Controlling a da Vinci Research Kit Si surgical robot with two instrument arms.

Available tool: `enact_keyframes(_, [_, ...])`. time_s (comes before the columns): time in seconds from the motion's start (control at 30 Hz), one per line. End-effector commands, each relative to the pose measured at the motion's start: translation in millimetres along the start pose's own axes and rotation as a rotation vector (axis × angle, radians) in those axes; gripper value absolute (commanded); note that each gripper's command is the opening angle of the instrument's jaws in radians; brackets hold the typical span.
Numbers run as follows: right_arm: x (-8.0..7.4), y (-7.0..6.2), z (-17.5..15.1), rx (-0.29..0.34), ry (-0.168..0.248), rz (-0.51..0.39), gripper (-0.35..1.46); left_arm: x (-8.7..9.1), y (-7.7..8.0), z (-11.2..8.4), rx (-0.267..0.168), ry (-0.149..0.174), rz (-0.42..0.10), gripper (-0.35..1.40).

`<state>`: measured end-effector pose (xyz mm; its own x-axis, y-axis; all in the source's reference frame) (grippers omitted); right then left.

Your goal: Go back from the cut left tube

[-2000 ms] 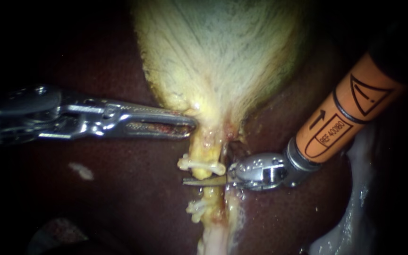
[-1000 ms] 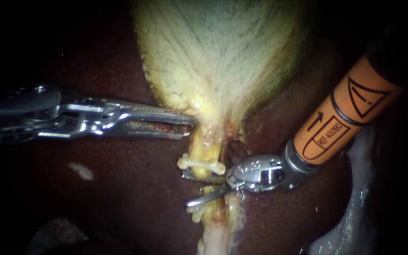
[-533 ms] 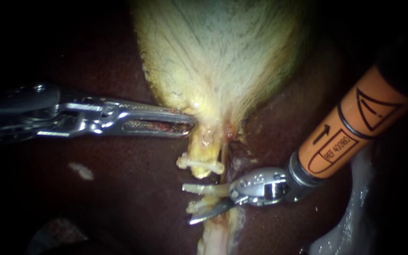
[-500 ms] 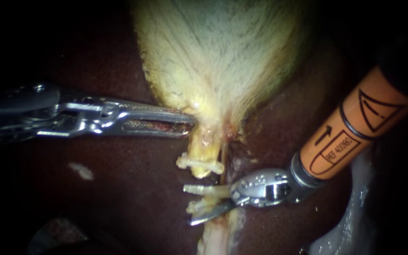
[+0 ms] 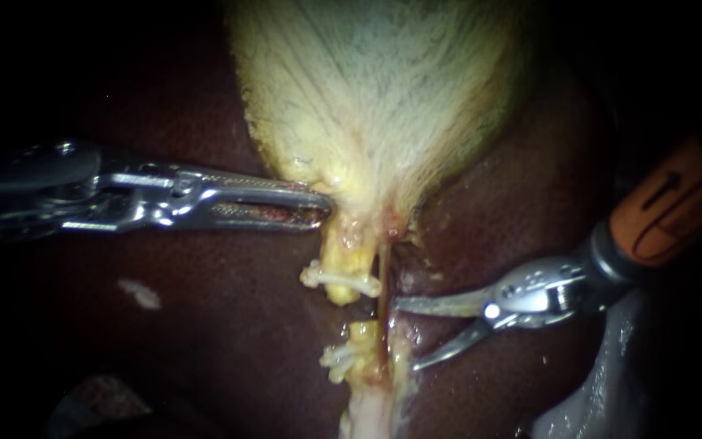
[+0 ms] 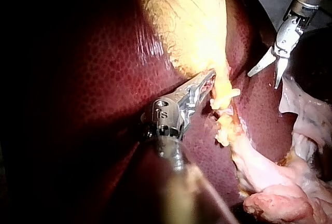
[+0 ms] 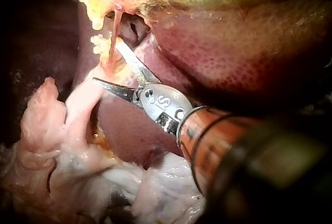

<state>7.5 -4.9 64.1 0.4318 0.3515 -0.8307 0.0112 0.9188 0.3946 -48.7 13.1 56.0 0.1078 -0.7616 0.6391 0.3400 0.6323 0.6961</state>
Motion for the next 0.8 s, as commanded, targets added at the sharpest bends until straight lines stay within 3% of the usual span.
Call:
enact_keyframes(0.03, [0.2, 0.3, -0.5, -0.010, 0.009, -0.004, 1.35, 0.0, 0.0, 0.0, 0.000, 0.000, 0.000, -0.35])
enact_keyframes(0.2, [1.0, 1.2, -1.8, -0.046, 0.031, -0.035, 1.36, -0.1, 0.0, 0.0, 0.000, 0.000, -0.001, -0.35])
enact_keyframes(0.53, [0.9, 1.3, -1.5, -0.051, 0.033, -0.046, 1.38, -0.2, -0.1, -0.1, 0.000, 0.000, -0.001, -0.35])
enact_keyframes(0.8, [0.9, 1.3, -1.6, -0.051, 0.033, -0.046, 1.38, 1.2, -0.4, 1.5, -0.004, -0.001, 0.008, -0.35])
